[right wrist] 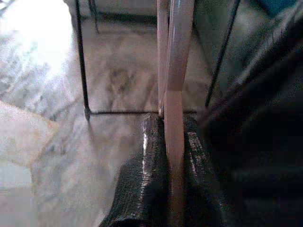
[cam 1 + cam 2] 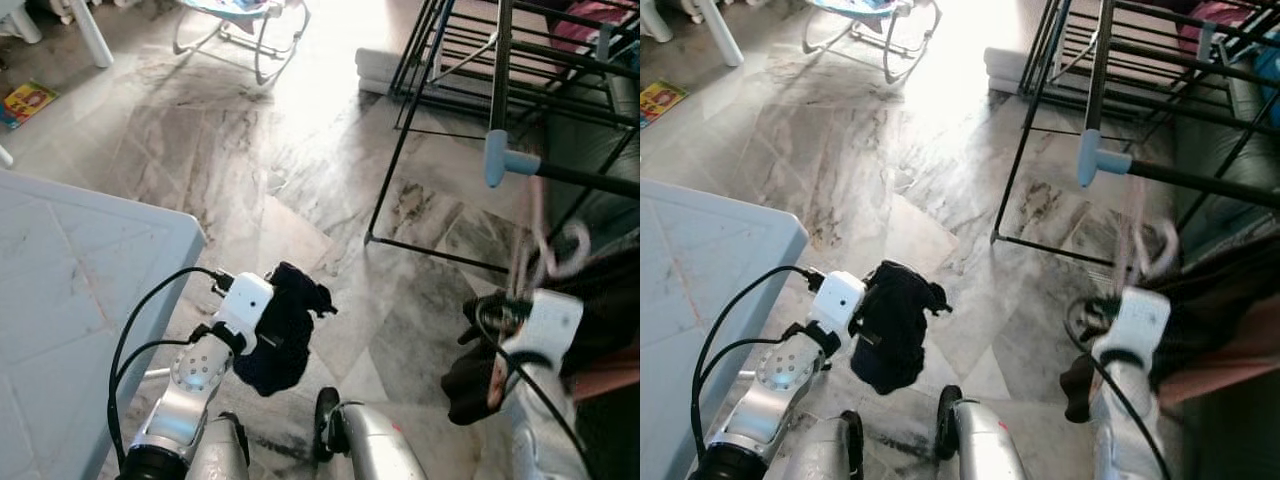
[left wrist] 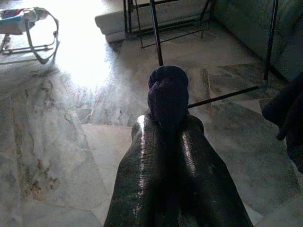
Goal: Hang hanger
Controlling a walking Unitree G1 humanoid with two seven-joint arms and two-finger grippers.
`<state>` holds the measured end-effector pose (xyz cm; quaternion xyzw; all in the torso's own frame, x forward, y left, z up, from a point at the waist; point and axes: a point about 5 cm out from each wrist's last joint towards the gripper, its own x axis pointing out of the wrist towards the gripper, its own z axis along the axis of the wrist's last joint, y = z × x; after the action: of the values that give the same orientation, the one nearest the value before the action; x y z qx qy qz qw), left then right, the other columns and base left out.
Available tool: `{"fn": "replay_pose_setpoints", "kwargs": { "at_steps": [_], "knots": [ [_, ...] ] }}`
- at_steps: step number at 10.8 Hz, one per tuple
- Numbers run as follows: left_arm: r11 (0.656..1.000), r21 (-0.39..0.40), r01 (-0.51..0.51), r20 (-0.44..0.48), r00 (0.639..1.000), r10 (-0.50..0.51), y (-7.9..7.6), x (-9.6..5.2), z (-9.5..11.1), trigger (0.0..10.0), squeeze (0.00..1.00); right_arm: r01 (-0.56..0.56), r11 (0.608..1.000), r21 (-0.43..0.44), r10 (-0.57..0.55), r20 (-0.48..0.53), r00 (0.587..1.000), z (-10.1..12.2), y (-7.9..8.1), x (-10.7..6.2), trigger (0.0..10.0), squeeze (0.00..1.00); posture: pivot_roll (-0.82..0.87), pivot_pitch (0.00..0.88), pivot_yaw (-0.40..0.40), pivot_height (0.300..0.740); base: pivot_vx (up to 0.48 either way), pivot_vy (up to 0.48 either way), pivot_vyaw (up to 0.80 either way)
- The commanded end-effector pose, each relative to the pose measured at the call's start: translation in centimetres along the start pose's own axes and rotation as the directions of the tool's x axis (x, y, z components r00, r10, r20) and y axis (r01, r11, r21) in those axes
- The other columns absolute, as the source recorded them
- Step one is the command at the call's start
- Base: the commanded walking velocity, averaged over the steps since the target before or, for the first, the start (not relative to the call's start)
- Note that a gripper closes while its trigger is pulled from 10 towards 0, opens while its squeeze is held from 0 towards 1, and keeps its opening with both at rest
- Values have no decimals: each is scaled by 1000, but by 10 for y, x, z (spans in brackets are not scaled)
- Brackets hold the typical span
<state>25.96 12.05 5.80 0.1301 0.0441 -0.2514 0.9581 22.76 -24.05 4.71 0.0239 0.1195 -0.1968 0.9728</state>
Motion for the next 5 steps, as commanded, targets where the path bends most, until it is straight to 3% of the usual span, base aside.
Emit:
{"fn": "replay_pose_setpoints", "kwargs": {
  "at_steps": [1, 3, 5],
  "knots": [
    [1000, 5, -11, 39, 999, 11, -2, -1, 7, 10000, 0, 41, 999, 21, -41, -7, 999, 1, -6, 3, 10000, 0, -40, 233, -92, 740, 0, 0, 0],
    [1000, 5, -18, 49, 999, 18, -1, 0, 8, 10000, 0, 15, 999, 29, -16, 8, 1000, 7, 3, 9, 10000, 0, -37, 233, -92, 740, 0, 0, 0],
    [1000, 2, -30, 52, 998, 29, 1, 0, 9, 10000, 0, 2, 999, 54, -2, 1, 1000, 8, 10, 11, 10000, 0, -32, 232, -92, 740, -249, 0, 0]
  ]
}}
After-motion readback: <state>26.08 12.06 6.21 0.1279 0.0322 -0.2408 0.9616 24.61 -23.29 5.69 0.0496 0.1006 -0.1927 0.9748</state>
